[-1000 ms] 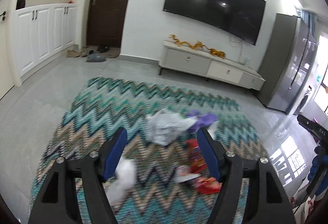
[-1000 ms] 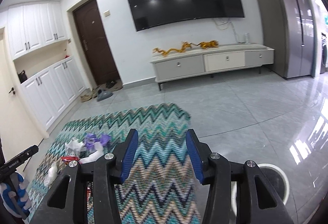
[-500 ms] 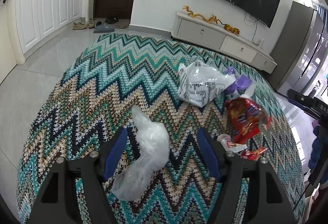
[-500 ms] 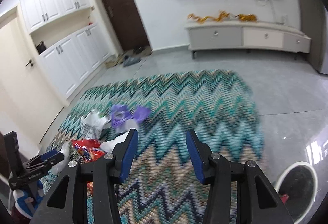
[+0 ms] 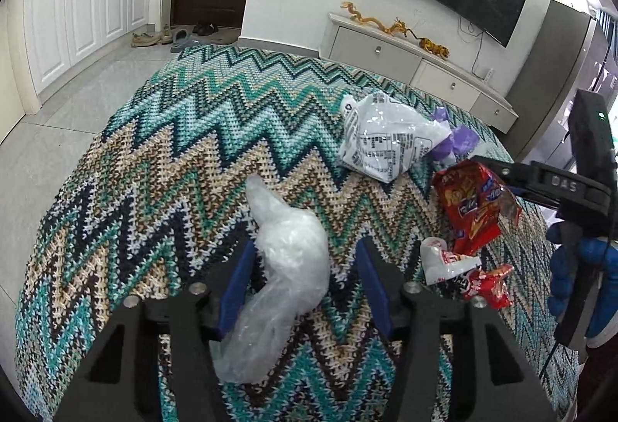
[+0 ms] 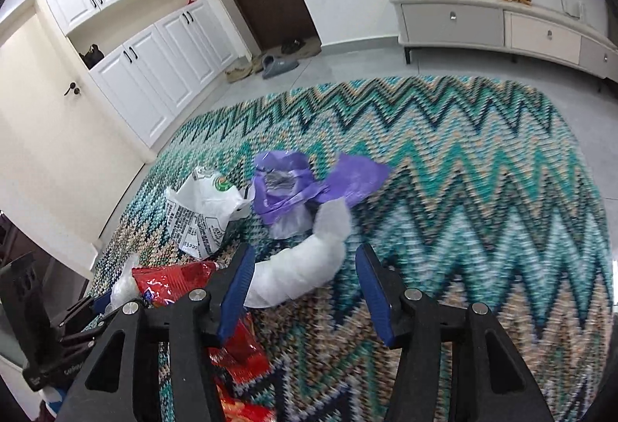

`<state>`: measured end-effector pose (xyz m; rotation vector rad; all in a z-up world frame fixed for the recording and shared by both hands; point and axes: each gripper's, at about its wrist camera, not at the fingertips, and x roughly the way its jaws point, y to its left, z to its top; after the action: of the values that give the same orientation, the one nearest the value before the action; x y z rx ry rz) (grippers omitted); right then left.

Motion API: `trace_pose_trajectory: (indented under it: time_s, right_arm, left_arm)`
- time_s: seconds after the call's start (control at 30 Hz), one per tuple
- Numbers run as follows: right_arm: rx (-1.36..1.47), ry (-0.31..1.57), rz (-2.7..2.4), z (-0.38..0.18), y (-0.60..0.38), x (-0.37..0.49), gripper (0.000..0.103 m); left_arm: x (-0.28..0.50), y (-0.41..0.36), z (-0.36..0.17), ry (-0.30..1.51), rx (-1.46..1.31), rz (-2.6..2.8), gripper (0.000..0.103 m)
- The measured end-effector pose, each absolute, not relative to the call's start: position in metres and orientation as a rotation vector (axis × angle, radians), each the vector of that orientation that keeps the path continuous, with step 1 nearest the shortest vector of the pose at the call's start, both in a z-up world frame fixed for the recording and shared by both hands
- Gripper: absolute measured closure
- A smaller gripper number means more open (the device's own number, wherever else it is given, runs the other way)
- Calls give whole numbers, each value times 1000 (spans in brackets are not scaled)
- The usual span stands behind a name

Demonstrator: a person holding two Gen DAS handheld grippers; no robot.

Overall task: Collect trash
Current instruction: 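Grasp the clear plastic bag with the left gripper while the right grasps white tissue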

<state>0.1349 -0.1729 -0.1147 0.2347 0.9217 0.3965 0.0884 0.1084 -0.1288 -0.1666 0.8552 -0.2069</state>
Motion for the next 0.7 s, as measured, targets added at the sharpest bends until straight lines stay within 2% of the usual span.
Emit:
trace_pose_trajectory:
  time_s: [0.23,0.3,0.33,0.47,0.7]
  right_arm:
    - [227,961,394,-132,-158,134,51]
    - [235,955,399,-132,-157,135,62]
    - [243,950,408,-131,-157,135,71]
    - [250,905,416,-123,-163,126,75]
    - [227,811,393,-99,-167,113,76]
  left_arm:
    - [90,112,-130,855,-192,-208,68]
    - [90,113,-131,855,-202,-208,71]
    - [90,114,-130,854,-206,-208,71]
    - [88,114,-128,847,-209,-207,73]
    - [82,107,-119,823,-171,-197,75]
